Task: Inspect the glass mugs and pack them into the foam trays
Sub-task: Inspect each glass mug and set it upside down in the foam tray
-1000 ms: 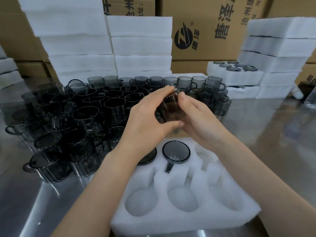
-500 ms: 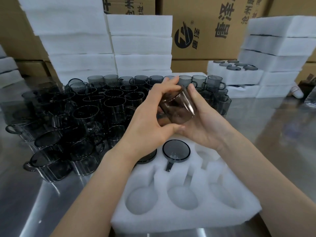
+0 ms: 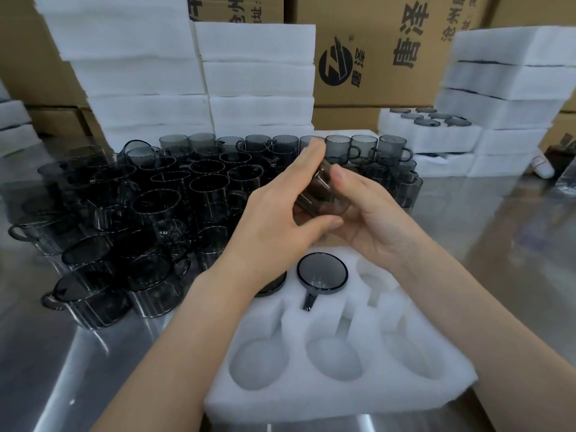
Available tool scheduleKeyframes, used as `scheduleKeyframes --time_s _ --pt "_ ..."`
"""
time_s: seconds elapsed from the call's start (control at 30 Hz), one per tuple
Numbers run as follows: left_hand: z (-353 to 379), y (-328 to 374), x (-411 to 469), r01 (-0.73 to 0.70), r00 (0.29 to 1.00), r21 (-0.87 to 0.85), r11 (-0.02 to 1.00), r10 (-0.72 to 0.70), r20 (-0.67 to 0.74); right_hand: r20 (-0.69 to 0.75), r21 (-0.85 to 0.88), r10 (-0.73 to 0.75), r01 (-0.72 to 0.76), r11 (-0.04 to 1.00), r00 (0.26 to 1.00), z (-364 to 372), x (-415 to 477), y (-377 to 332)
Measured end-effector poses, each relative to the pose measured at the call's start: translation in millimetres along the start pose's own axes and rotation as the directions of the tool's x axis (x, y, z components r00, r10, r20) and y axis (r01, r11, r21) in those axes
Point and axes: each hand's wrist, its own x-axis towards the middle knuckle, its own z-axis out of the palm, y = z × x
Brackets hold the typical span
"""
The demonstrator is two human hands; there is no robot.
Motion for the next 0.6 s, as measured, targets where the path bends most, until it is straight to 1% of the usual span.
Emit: scheduleKeyframes --time_s 0.1,0.2,0.33,0.43,0.5,0.6 --pt "-1.1 0.8 0.4 -0.004 1.0 -0.042 0.999 0.004 -0.01 0.0 -0.002 -0.012 0.012 1.0 1.0 -2.1 -0.3 0.9" --pt "-2.7 1.2 0.9 -0.027 0.999 -0.065 0.998 0.028 0.016 -0.023 0.026 0.008 -0.007 1.0 1.0 -1.8 0.9 -0.4" --pt "-0.9 1.1 -0.1 -0.098 0.988 -0.066 0.993 0.105 0.113 -0.171 0.049 0.046 -0.038 0.998 0.984 -2.5 2.6 -3.3" --pt "0.2 0.3 0.1 -0.131 0.98 -0.038 0.991 0.135 0.147 -0.254 0.072 0.026 -0.008 0.997 0.967 -3.2 3.2 -3.3" --pt "0.4 -0.9 0.4 -0.125 0.982 -0.015 0.992 0.126 0.142 -0.272 0.111 0.002 0.03 0.993 0.962 -2.3 3.0 -2.8" --pt "0.1 -2.7 0.8 -0.073 0.996 0.017 0.997 0.072 0.06 -0.29 0.167 -0.031 0.083 0.982 0.956 -1.3 2.4 -2.8"
